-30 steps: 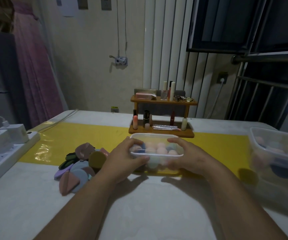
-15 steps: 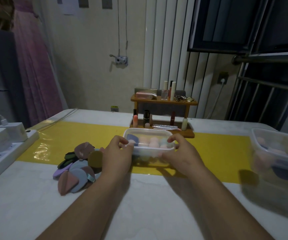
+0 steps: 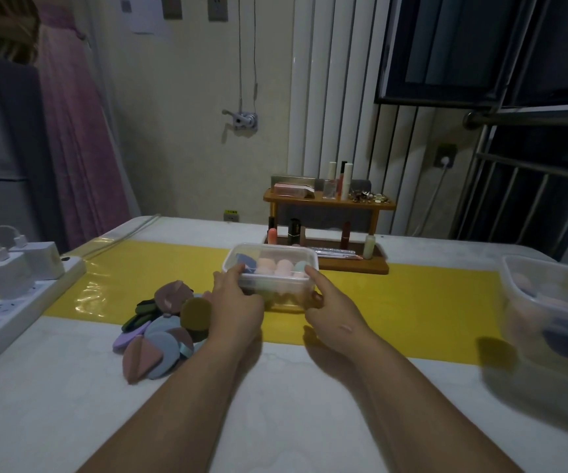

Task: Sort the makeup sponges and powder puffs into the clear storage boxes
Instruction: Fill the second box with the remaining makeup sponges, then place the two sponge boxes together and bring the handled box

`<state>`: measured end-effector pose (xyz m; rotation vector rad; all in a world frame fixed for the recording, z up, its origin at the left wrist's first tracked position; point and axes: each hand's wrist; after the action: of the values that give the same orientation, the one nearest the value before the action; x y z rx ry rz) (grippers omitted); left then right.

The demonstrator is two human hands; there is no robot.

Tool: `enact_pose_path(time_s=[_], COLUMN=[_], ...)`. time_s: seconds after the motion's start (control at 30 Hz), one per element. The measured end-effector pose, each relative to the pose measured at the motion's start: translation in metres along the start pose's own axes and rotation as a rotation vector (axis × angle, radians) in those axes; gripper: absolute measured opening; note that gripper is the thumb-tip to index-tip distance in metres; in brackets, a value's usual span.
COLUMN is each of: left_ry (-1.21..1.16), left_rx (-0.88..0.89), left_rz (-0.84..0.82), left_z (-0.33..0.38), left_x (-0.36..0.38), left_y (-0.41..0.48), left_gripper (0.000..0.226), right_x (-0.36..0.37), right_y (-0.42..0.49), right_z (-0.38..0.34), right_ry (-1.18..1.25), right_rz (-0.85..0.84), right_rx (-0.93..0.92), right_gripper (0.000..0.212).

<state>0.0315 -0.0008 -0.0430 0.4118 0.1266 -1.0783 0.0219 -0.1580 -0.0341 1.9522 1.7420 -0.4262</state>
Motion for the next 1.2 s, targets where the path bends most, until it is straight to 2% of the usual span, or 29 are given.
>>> enact_pose_path(time_s=[0.13, 0.3, 0.43, 0.7, 0.9, 1.2], left_ry=[0.097, 0.087, 0.022, 0.040, -0.079, -0.220], left_rx=[0.006, 0.125, 0.172, 0.285, 0.366, 0.348], left_rz=[0.009, 0.059, -0.061, -0.279, -0.424, -0.571], left_z=[0.004, 0.015, 0.035, 0.086, 0.125, 0.160], left_x=[0.000, -0.005, -0.001, 0.037, 0.077, 0.129], left_y=[-0.005, -0.014, -0.021, -0.051, -0.088, -0.140], left_gripper=[0.070, 0.072, 0.074, 0.071, 0.074, 0.084], right_x=[-0.007, -0.028, -0.051, -0.124, -0.178, -0.237], right_y=[-0.005, -0.012, -0.019, -0.046, -0.067, -0.093], right_z=[-0.004, -0.019, -0.035, -0.051, -0.038, 0.004], right_ry=[-0.032, -0.117, -0.174, -0.325, -0.389, -0.467], right_rz=[0.025, 0.175, 0.258, 0.450, 0.551, 0.684], right_rx=[-0.021, -0.101, -0.123, -0.182, -0.090, 0.126], right_gripper=[0.083, 0.064, 0.058, 0.047, 0.047, 0.050])
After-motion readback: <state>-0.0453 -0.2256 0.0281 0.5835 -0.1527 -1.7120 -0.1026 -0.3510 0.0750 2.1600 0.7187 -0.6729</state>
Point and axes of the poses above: each hand's wrist, its own y-axis towards the middle knuckle, its own x-axis out of the palm, z = x × y, and after that the axes turned 8 degrees about z, right-handed
